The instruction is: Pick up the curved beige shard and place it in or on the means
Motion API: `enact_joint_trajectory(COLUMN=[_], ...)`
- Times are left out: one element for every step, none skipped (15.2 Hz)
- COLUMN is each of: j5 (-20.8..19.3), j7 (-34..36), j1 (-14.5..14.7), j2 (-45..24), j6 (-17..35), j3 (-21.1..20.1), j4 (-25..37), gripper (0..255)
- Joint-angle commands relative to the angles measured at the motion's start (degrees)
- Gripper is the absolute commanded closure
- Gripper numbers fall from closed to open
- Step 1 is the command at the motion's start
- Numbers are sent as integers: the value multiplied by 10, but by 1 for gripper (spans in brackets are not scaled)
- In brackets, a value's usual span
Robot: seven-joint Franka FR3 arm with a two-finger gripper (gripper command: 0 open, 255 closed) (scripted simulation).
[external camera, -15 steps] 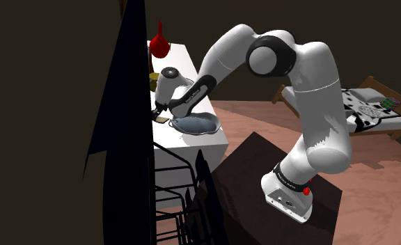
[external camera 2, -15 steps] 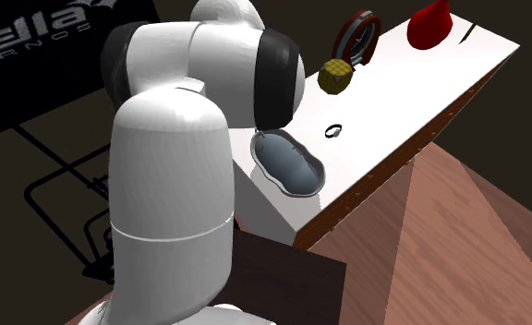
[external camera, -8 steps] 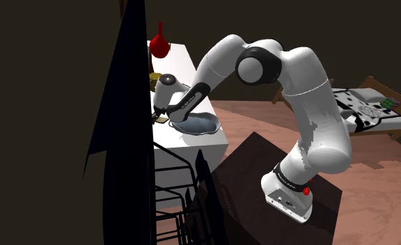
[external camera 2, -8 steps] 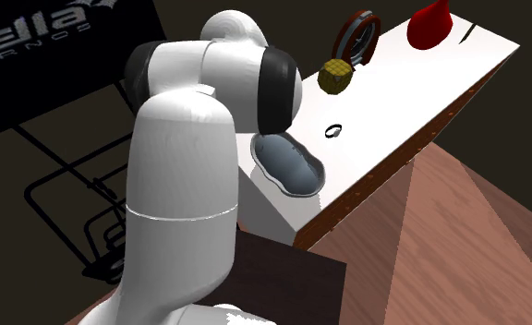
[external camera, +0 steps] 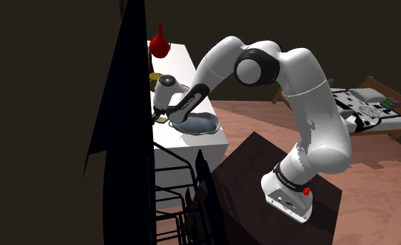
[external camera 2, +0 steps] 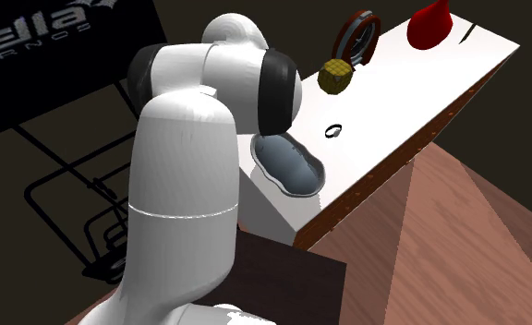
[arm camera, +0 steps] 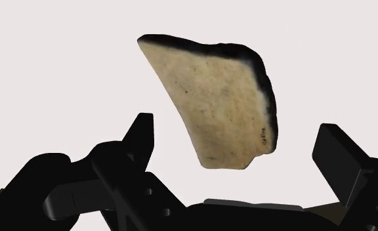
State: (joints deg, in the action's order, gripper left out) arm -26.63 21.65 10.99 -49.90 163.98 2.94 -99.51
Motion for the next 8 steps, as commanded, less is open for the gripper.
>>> enact_joint_trajectory(j5=[0,0,0,0,1,1,2,3], j7=[0,0,-1,0,-2,-2,-5,-7], j1=[0,0,-1,0,-1,-2,-4,-6], j2=[0,0,-1,-3,-2,-1,-4,-6], j6=[0,0,0,-1,-4,-3,-6,-6], j3=[0,0,0,0,-2,-2,-4,-4], j4=[0,0,1,3,5,4,10,12], gripper=[255,255,255,255,255,255,255,255])
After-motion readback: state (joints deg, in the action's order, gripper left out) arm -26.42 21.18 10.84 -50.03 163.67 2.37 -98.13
